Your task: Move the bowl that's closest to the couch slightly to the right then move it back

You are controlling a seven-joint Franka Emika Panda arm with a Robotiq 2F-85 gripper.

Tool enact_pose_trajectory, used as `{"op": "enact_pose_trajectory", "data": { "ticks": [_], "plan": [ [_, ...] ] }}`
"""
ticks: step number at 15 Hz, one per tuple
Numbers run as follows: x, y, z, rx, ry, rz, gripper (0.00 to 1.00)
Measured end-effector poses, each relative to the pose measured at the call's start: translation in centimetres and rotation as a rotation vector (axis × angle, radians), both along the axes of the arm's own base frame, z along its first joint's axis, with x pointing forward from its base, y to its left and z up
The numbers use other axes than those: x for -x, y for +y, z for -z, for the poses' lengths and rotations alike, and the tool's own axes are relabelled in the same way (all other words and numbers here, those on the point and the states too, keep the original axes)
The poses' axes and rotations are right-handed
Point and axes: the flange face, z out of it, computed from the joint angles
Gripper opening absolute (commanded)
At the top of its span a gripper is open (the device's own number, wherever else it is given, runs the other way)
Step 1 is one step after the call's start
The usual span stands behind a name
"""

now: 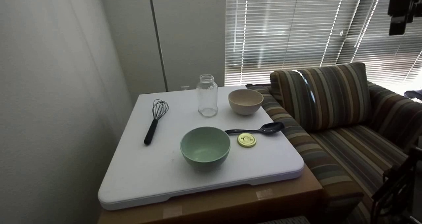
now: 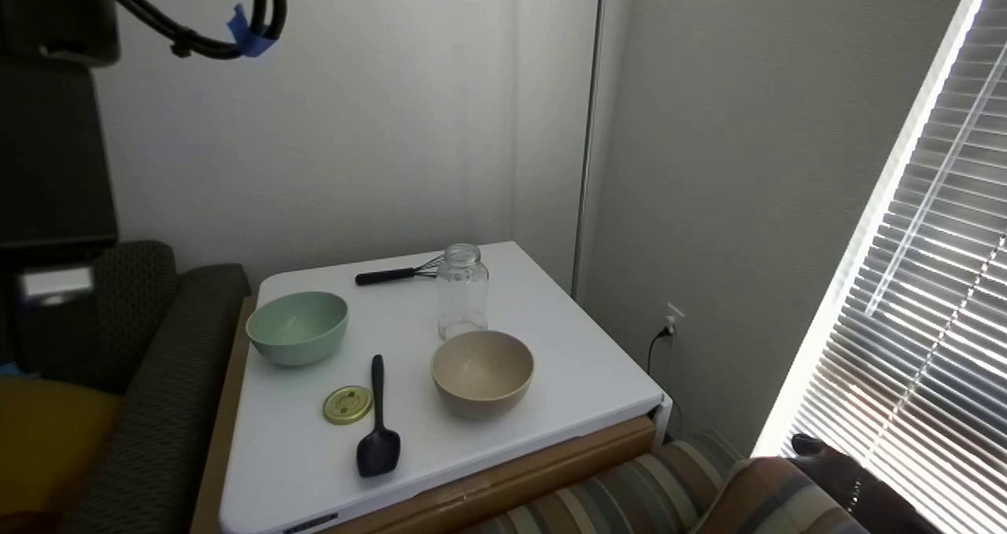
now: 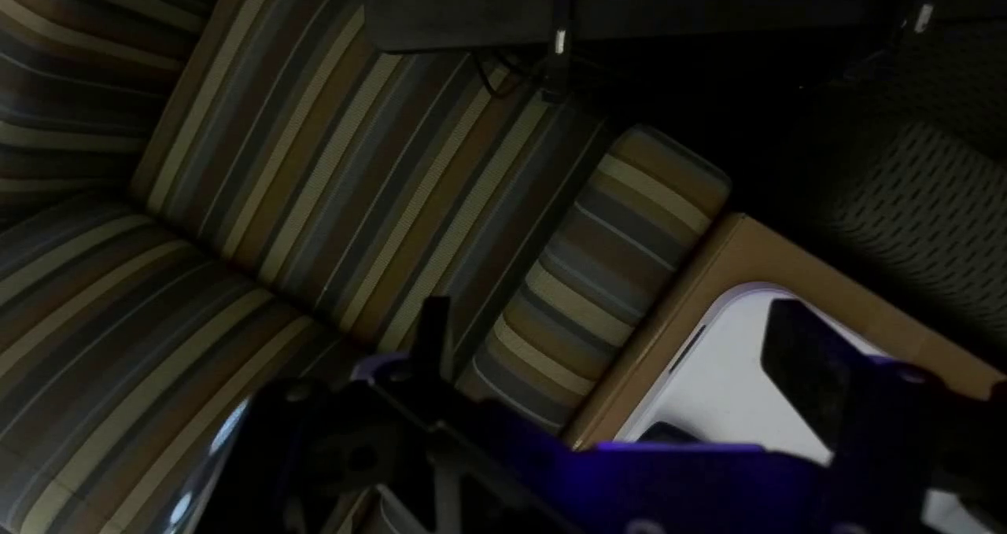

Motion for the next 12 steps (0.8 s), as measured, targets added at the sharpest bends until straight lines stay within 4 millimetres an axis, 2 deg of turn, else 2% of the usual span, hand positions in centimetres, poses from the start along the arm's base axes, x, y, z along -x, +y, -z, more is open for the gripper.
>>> {"op": "enact_pose_trajectory", "data": {
  "ticks": [4, 7, 12],
  "plan": [
    [0.0, 0.1, 0.0, -0.001, 0.000, -0.001, 1.00],
    [-0.1, 0.5, 1.0, -0.010, 0.000, -0.041, 1.00],
    [-2.7, 2.6, 4.0, -0.026, 0.019, -0.287, 1.00]
  ]
}}
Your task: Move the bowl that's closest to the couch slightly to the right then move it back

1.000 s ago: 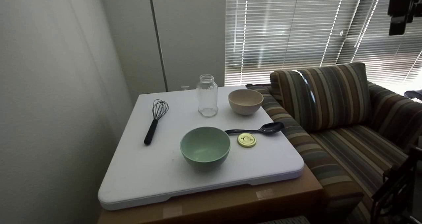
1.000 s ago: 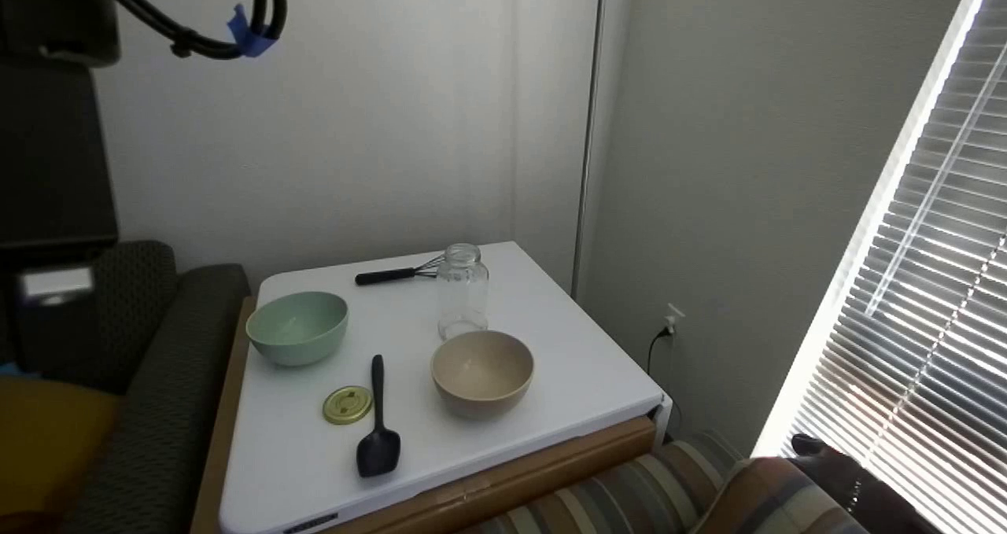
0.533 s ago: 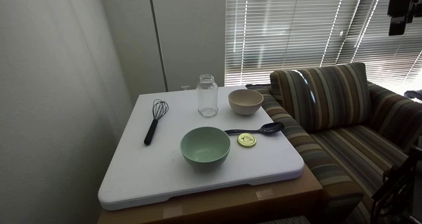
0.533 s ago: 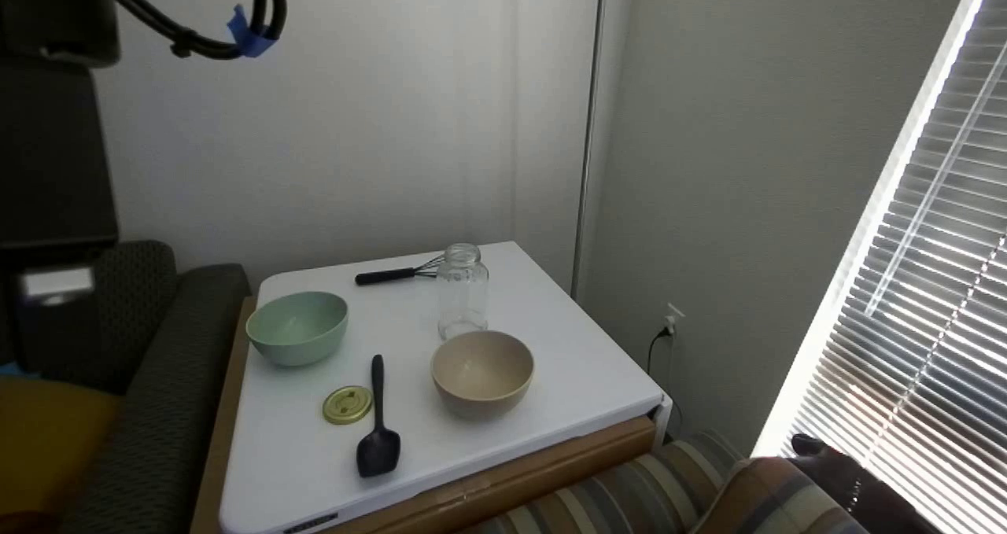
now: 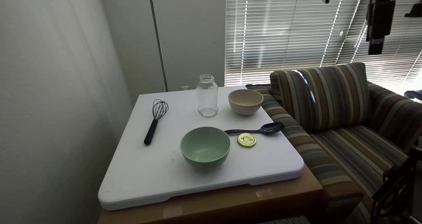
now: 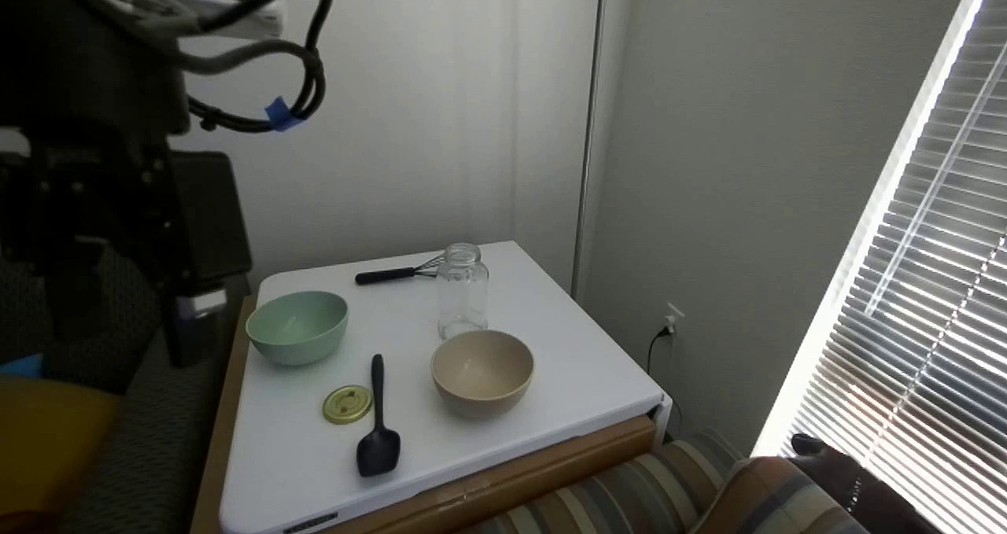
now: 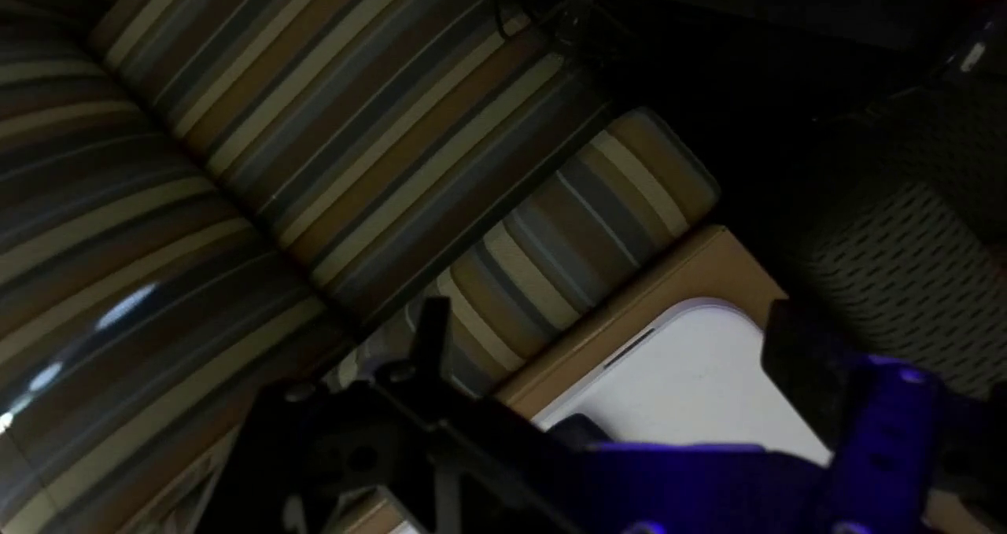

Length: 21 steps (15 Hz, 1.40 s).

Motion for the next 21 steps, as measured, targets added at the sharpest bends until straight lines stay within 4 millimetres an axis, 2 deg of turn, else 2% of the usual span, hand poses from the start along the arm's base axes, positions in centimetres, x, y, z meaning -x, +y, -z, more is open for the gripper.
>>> {"op": "enact_pose_trajectory", "data": {
  "ticks": [3, 6, 10, 12, 15, 17, 21],
  "plan": [
    [-3.4, 0.9, 1.4, 0.050, 0.047, -0.136, 1.00],
    [-8.8, 0.6, 2.0, 0.121, 0.061, -0.221, 1.00],
    [-15.9, 0.2, 2.6, 0.095, 0.068, -0.340, 1.00],
    [-17.3, 0.2, 3.1, 0.092, 0.077, -0.352, 1.00],
    [-17.5, 0.3, 3.3, 0.092, 0.078, -0.354, 1.00],
    [-17.8, 1.0, 4.1, 0.074, 0.050, -0.338, 1.00],
    [-19.7, 3.2, 8.8, -0.035, -0.034, -0.314, 1.00]
  ]
}}
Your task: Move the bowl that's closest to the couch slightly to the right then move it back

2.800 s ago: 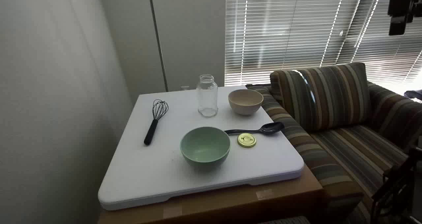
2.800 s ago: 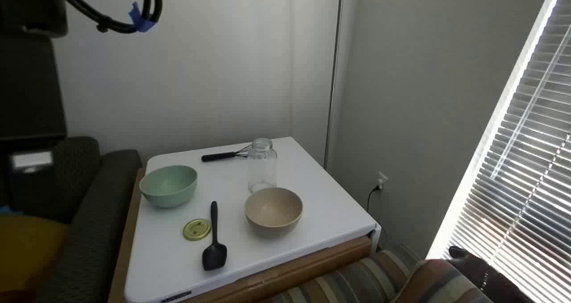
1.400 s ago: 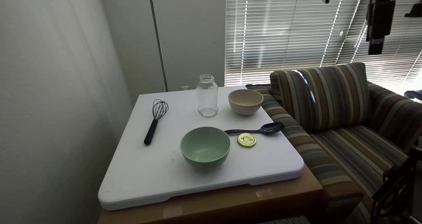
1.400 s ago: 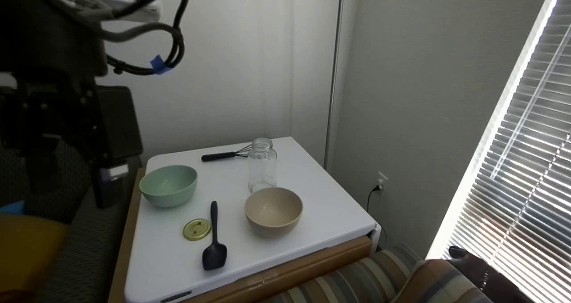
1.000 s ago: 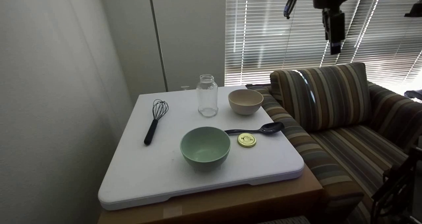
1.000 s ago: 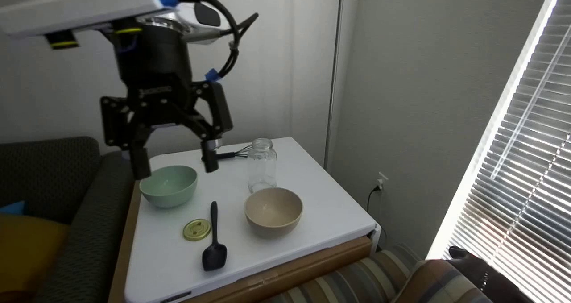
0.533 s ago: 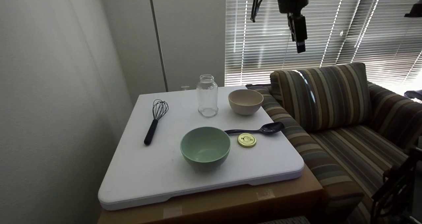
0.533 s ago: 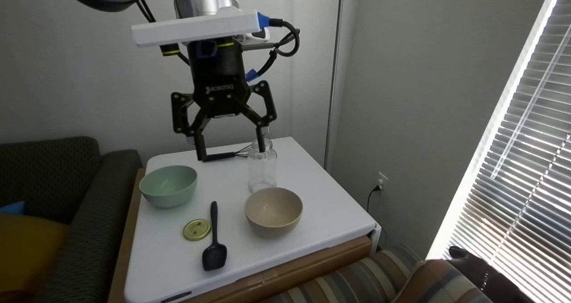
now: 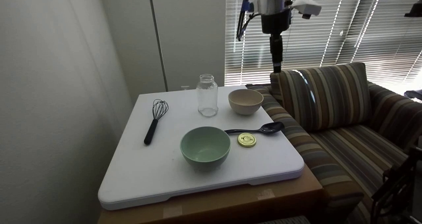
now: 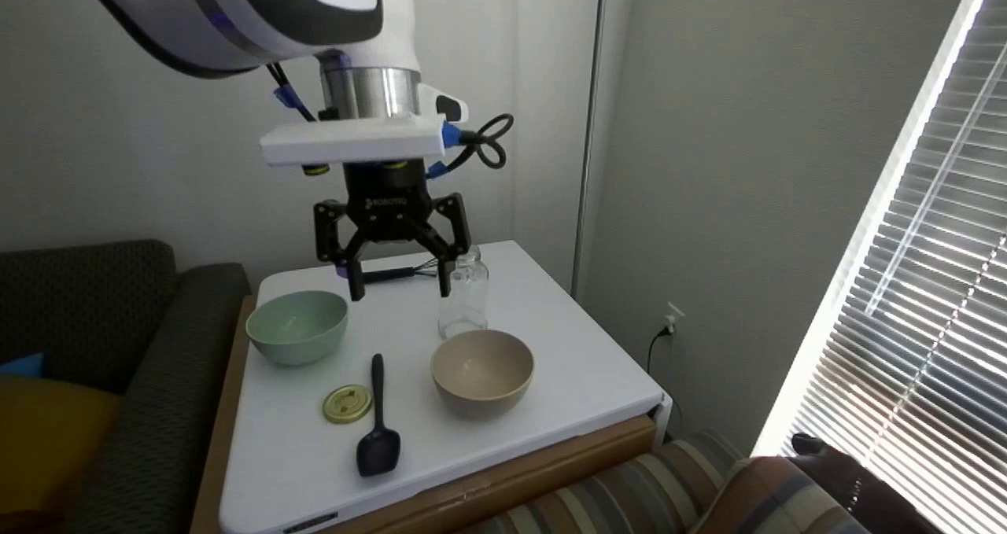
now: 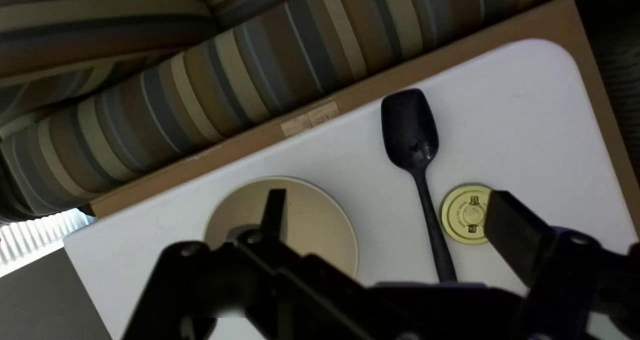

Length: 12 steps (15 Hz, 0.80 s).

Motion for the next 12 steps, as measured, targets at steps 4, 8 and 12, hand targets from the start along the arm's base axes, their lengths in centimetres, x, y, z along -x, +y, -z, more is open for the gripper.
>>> {"op": "enact_pose_trajectory", "data": {
  "ticks": [4, 8, 12],
  "plan": [
    [-2.8, 0.3, 4.4, -0.076, -0.062, 0.026, 1.00],
    [-5.8, -0.2, 7.1, -0.117, -0.088, 0.006, 1.00],
    [-7.1, -0.1, 9.5, -0.164, -0.040, -0.010, 1.00]
  ]
}}
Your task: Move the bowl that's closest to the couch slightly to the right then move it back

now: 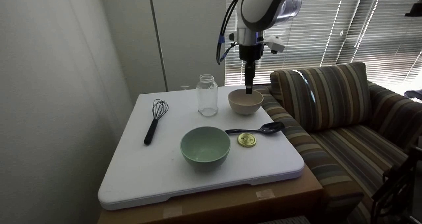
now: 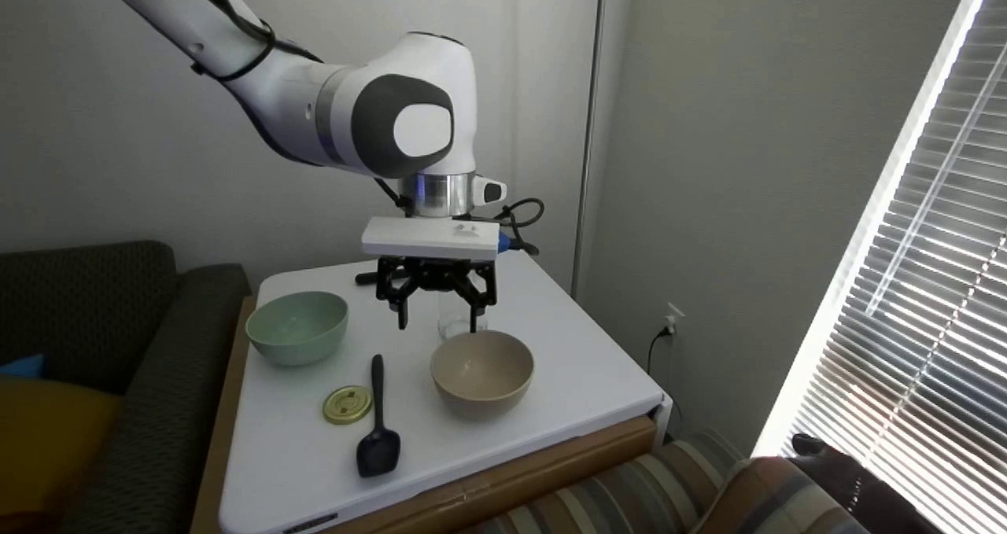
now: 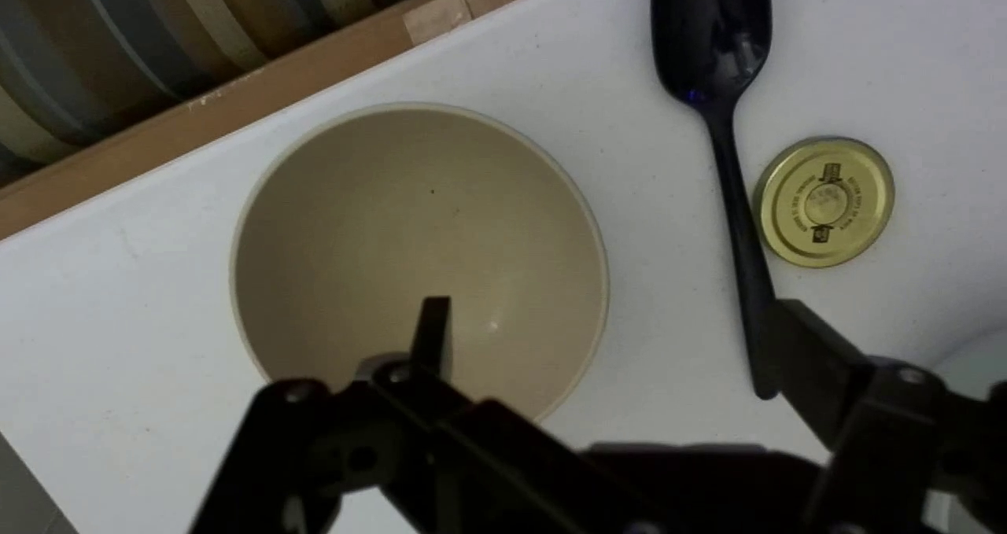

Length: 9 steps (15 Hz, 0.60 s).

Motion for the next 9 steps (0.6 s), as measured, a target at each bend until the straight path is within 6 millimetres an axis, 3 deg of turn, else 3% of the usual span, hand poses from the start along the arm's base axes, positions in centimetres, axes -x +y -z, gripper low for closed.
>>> {"op": "enact_pose_trajectory", "data": {
  "ticks": [5, 9],
  "plan": [
    [-0.9, 1.4, 0.4, -0.011, -0.093, -0.032, 1.00],
    [-1.5, 2.3, 3.6, -0.005, -0.210, -0.108, 1.00]
  ]
}}
